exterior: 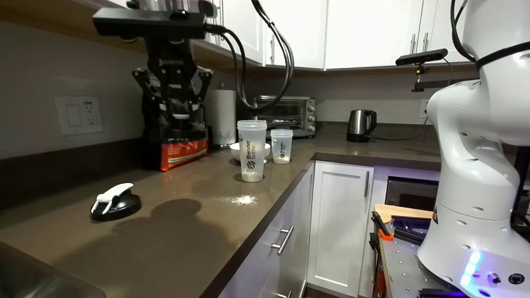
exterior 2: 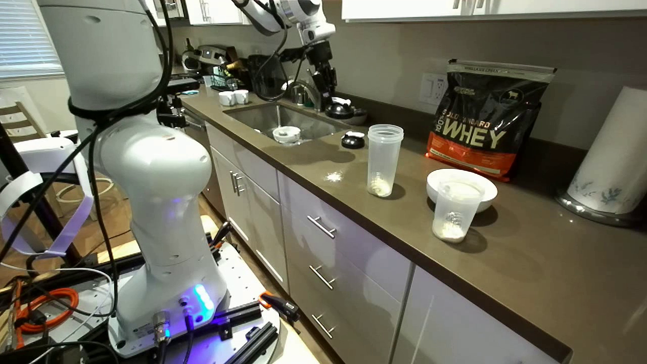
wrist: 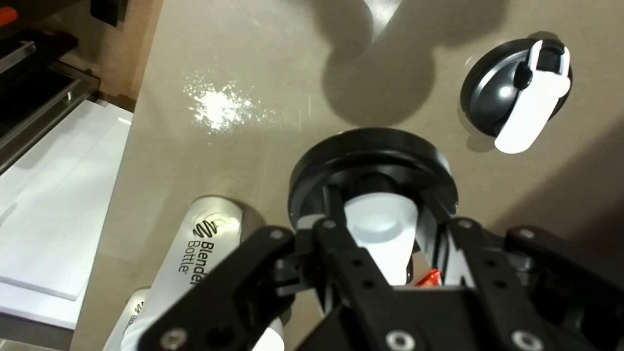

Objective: Put the right lid on the left bottle

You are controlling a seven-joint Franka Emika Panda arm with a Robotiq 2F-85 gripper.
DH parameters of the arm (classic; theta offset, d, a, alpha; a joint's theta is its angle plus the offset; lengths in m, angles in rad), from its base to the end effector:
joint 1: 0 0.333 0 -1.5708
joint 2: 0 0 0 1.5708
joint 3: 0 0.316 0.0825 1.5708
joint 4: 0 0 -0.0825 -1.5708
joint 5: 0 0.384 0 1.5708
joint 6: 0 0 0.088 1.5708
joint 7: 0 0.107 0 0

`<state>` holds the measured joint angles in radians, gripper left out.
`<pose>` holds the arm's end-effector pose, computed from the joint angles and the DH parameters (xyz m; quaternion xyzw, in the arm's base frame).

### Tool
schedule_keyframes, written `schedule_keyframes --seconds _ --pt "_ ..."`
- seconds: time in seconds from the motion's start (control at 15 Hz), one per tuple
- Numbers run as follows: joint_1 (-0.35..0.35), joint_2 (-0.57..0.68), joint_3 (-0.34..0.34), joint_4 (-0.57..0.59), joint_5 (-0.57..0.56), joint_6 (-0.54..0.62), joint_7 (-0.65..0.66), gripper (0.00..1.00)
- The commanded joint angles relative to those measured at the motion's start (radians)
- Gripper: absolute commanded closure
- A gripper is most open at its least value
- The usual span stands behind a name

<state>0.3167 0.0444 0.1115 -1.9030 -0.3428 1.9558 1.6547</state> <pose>0.5319 0.2175 0.4779 0.8425 -0.5155 0.1368 0.0749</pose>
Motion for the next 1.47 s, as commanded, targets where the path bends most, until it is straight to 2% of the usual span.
schedule_keyframes --seconds 0.0,0.73,1.4 --pt "-0.046 -0.068 0.031 -0.019 -0.008 -0.05 -0.022 0.87" --pt "-0.142 -0.139 0.027 -0.019 -0.055 -0.176 -0.011 0.87" --pt "-0.212 -0.18 0.002 -0.101 -0.054 -0.163 0.016 0.87"
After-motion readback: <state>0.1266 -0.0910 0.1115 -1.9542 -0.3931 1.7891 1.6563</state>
